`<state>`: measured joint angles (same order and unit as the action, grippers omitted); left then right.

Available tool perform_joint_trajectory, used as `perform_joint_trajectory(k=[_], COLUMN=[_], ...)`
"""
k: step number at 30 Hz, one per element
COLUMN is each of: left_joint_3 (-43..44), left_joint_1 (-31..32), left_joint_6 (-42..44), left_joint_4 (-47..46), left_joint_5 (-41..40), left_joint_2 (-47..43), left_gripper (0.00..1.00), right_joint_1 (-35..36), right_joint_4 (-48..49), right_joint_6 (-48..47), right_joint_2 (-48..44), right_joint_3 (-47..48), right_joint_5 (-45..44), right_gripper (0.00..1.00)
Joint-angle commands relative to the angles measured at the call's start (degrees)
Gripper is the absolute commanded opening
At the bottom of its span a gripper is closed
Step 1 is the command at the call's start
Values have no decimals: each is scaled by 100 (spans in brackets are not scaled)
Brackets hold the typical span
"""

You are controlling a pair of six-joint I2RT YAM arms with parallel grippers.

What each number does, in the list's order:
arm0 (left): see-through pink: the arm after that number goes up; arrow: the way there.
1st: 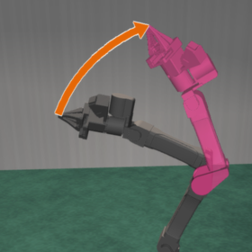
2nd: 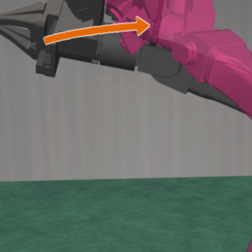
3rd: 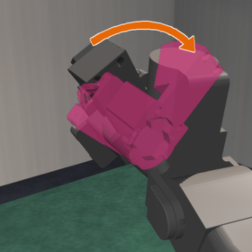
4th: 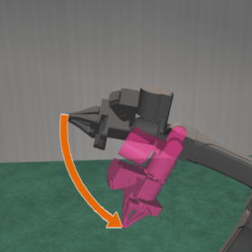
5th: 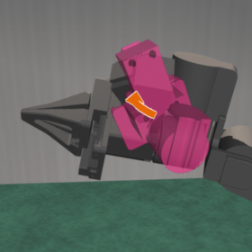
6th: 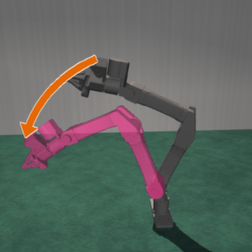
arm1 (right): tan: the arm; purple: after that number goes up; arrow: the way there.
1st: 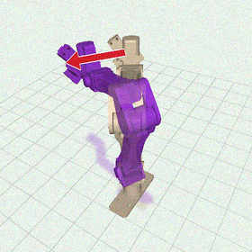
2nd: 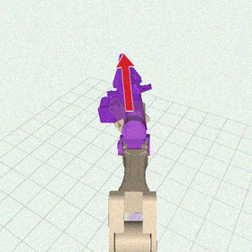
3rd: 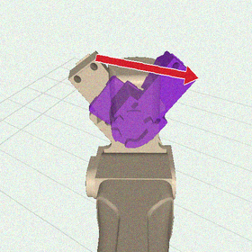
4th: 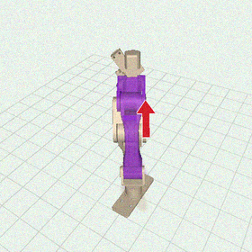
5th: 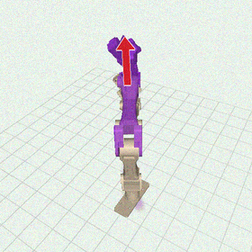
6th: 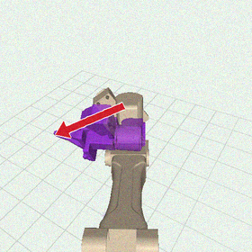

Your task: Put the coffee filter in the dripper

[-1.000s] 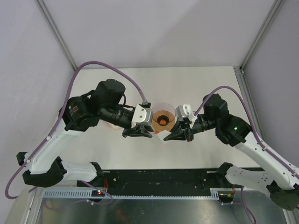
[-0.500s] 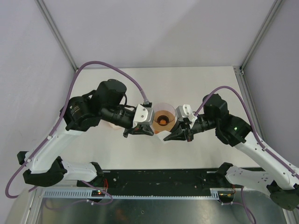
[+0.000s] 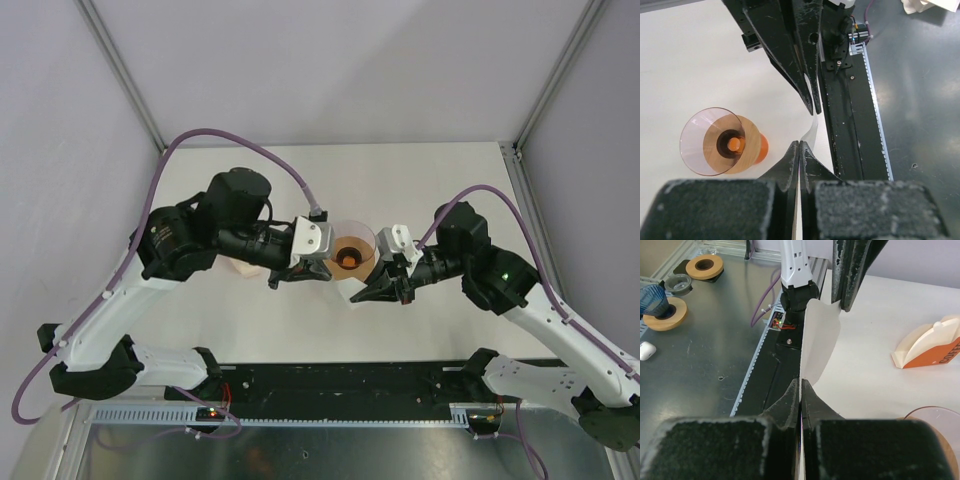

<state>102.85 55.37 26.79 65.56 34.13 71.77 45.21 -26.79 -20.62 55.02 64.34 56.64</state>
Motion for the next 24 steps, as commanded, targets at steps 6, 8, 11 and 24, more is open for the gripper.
perform_joint_trajectory(k=[6, 8, 11, 24], left_joint_3=[-217, -200, -106, -91], left_joint_1=[81, 86, 87, 106], left_joint_6=[-100, -39, 156, 187], left_joint_4=[-248, -251, -243, 2], left_joint_5=[48, 41, -69, 807], left_joint_2=[-42, -32, -4, -39], left_gripper=[0, 0, 0, 0], right_joint_1=[27, 31, 35, 34], right_joint_4=[31, 21, 5, 86], right_joint_6=[-18, -14, -19, 131], right_joint_2=[-103, -105, -93, -160], right_joint_3=[246, 246, 246, 246], right_joint_5=[-60, -56, -15, -439], right_gripper=[0, 0, 0, 0])
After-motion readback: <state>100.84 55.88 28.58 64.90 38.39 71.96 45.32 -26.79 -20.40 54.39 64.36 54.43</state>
